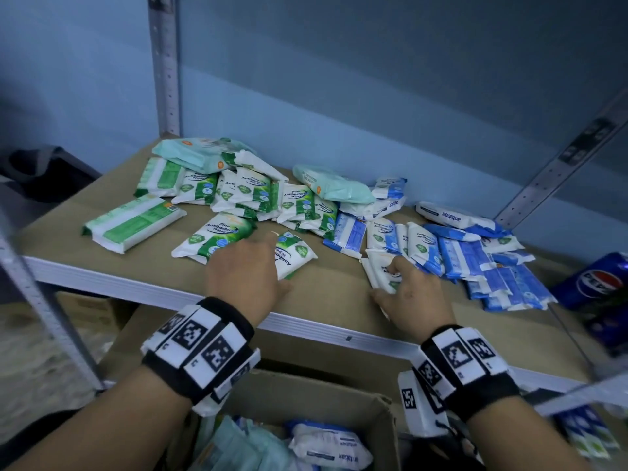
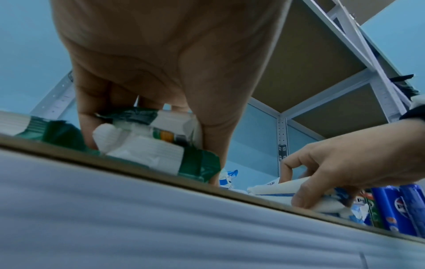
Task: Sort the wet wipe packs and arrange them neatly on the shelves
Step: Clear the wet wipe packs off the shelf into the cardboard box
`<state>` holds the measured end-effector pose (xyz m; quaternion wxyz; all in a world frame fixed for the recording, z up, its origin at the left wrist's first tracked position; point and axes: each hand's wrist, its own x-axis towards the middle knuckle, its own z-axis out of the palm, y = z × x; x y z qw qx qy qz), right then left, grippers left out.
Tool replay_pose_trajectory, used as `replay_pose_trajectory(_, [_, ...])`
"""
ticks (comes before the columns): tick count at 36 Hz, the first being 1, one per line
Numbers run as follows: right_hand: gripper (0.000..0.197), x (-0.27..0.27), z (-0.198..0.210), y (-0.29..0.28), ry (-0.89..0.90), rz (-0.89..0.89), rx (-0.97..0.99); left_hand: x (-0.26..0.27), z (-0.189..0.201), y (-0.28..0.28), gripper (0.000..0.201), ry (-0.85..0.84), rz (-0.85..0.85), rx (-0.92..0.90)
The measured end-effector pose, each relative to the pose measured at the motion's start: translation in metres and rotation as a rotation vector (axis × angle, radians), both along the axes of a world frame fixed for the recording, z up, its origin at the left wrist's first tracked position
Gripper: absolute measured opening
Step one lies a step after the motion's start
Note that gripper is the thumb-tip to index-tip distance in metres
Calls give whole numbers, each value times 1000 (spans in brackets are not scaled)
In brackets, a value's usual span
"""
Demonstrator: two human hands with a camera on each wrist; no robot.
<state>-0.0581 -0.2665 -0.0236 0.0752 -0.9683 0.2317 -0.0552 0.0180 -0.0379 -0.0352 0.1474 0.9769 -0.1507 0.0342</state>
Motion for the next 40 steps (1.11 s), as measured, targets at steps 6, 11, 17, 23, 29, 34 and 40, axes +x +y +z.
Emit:
replay_pose_trajectory(6, [34, -11, 5, 9, 10, 7, -35, -12, -2, 14, 74, 8, -54, -79])
replay_pose_trajectory(11, [32, -42, 7, 14, -19, 54, 19, -33, -6, 27, 74, 19, -95, -204])
replay_pose_trajectory(17, [31, -94, -9, 26, -226, 139, 135, -65, -20, 39, 70, -38, -173, -351])
replay_pose_trajectory(23, [39, -142, -40, 36, -407, 149, 440, -113, -54, 46, 66, -40, -194, -489])
replay_pose_trajectory(29, [40, -171, -92, 36, -432, 120, 584, -147, -110, 44, 65, 138, -179, -533])
replay_pose_trajectory(34, [35, -190, -156, 32, -94, 107, 587, -168, -155, 44, 65, 357, -92, -353])
replay_pose_trajectory(40, [30, -211, -210, 40, 249, 143, 570, -186, -193, 44, 69, 567, -110, -151])
